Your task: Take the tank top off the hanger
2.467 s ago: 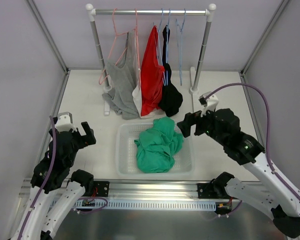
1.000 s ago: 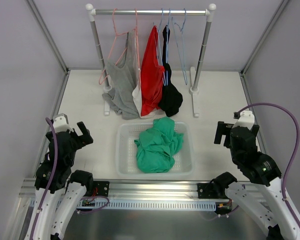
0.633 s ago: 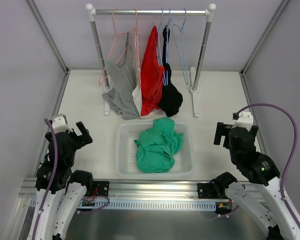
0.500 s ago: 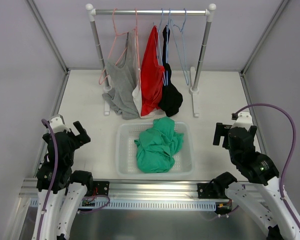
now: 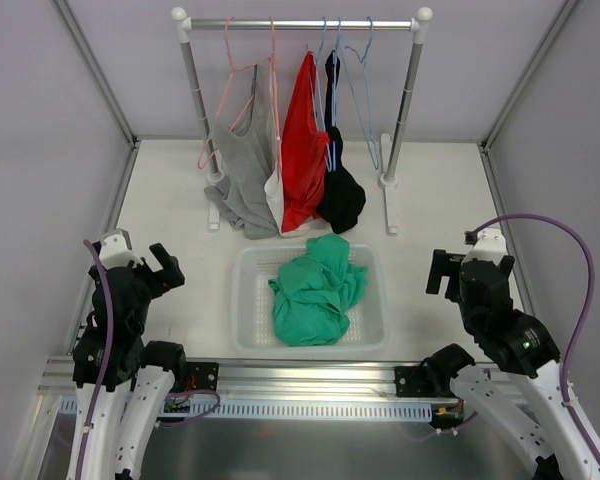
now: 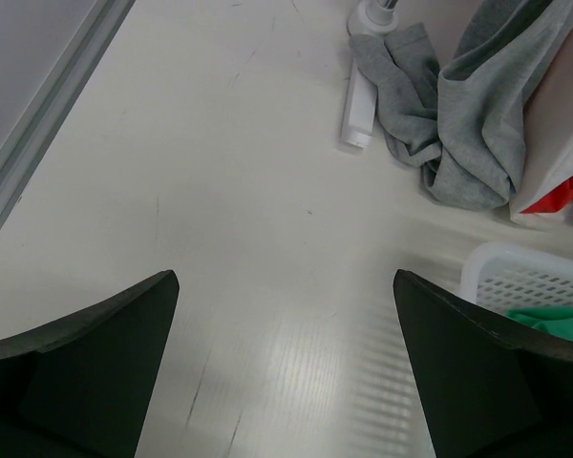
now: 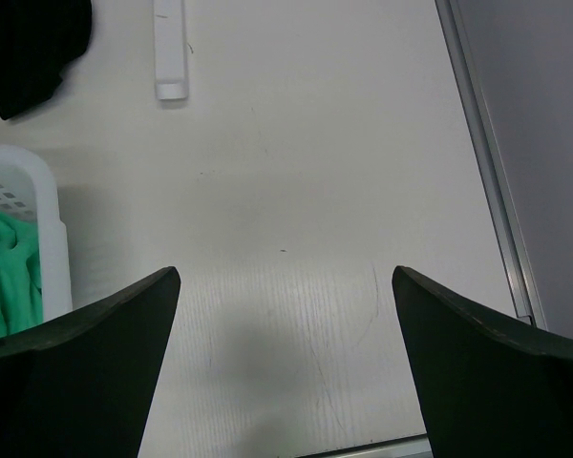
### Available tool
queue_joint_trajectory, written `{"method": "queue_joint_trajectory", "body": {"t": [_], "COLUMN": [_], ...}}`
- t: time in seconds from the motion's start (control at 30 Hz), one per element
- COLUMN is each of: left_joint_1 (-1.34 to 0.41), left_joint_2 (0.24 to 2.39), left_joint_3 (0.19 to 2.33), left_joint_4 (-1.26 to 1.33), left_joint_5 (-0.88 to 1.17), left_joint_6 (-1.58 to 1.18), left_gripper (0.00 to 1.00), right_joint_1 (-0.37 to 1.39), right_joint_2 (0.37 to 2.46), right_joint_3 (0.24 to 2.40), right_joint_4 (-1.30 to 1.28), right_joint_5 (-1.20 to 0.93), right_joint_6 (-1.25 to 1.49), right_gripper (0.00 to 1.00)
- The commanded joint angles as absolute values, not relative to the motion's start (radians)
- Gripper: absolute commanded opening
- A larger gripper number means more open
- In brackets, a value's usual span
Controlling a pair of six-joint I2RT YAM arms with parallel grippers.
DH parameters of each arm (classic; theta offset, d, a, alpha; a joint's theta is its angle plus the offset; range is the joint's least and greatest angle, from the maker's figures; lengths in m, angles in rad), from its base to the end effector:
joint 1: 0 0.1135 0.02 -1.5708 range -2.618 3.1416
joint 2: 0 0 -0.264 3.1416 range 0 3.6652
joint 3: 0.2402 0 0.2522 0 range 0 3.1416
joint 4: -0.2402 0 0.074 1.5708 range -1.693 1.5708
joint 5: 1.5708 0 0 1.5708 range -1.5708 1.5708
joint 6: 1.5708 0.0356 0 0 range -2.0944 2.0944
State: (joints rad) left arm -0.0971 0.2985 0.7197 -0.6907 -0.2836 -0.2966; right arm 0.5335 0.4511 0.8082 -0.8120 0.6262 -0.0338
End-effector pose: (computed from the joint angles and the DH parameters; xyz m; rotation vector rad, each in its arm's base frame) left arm 0.0716 0.0030 0.3172 -0.3777 1.7899 -0.0161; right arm 0.0824 0.0244 0.3252 -0.1639 1.9399 -0.3041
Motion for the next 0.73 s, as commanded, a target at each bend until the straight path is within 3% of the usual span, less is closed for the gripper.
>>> {"method": "queue_joint_trajectory", "body": {"t": [0.0,0.7], "left_joint_1": [-0.092,-0.092], "left_joint_2": [0.281,0.282], "left_joint_3": [0.704,0.698], "left_joint_4": [-0.653,-0.646], "left_joint_5": [-0.239,-0.225], "left_joint_6": [-0.278,-0.273], "left_gripper": [0.99,0.99], "right_joint_1": [0.531,0.531], "right_joint_2": [0.437,0.428], "right_joint_3": [0.802,0.802], "right_joint_4": [-0.784,-0.804], "right_joint_5": [0.623,0.626], "right_joint_6": [-0.020,-0.003], "right_gripper": [0.99,1.00]}}
